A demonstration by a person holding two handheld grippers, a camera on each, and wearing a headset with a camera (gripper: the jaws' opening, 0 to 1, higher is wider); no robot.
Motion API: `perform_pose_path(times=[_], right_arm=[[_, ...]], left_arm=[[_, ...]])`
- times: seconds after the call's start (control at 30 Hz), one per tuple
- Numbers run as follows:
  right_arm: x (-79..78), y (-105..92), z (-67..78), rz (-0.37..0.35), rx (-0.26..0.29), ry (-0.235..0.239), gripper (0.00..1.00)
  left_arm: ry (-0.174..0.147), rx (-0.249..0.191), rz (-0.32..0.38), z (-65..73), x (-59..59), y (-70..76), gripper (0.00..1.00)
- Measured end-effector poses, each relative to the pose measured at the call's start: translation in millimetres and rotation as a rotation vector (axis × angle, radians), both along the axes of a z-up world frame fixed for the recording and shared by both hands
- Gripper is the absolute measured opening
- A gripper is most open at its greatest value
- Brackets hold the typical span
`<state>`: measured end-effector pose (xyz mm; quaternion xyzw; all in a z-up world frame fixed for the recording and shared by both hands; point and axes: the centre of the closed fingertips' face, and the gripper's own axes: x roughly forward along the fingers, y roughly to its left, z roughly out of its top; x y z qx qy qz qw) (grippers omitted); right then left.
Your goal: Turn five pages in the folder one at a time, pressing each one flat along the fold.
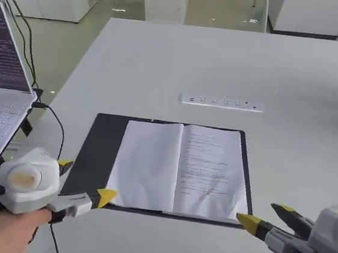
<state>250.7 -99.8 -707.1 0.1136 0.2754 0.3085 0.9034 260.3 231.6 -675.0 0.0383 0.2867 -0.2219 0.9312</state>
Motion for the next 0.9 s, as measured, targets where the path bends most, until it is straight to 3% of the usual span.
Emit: perform_pose_path(times=[0.27,0.57,0.9], right_arm=[[-7.6,-8.4,-1.7,-0.025,0.006,0.007,0.70],[-15.9,-17.7,-1.0,-0.069,0.020,0.021,0.70],[-20.2,-26.9,-1.7,-0.123,0.033,0.027,0.69]], left_arm=[[0.009,0.008,-0.058,-2.4,8.8,-23.0,0.76],[0.002,-0.006,-0.170,-2.2,25.9,-76.7,0.75],[0.025,-0.001,-0.316,-11.8,37.9,-137.9,0.74]])
